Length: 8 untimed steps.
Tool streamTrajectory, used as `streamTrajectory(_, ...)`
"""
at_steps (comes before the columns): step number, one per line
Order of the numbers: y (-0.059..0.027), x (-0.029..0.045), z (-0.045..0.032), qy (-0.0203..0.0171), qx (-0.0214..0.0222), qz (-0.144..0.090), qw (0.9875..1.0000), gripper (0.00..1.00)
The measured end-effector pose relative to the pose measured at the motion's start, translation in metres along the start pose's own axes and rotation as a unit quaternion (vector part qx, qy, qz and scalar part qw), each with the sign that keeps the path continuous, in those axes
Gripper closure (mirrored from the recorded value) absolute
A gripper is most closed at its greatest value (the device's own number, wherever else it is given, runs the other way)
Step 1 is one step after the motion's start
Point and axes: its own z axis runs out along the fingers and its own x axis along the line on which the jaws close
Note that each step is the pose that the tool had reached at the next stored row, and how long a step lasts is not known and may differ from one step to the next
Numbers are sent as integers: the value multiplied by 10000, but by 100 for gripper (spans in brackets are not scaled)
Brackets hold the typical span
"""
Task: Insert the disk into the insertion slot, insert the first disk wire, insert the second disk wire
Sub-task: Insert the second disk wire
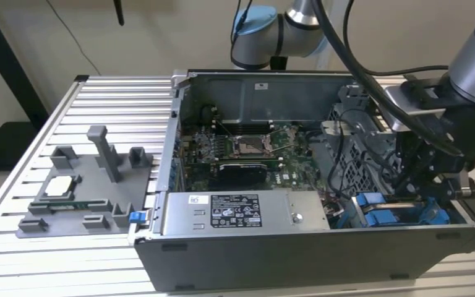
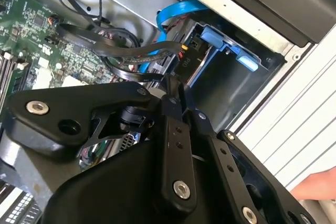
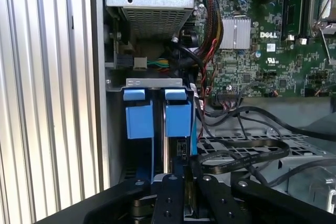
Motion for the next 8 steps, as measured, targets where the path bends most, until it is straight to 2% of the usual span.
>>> streamTrajectory(8,-2,2,22,-6,0,0,10000,100)
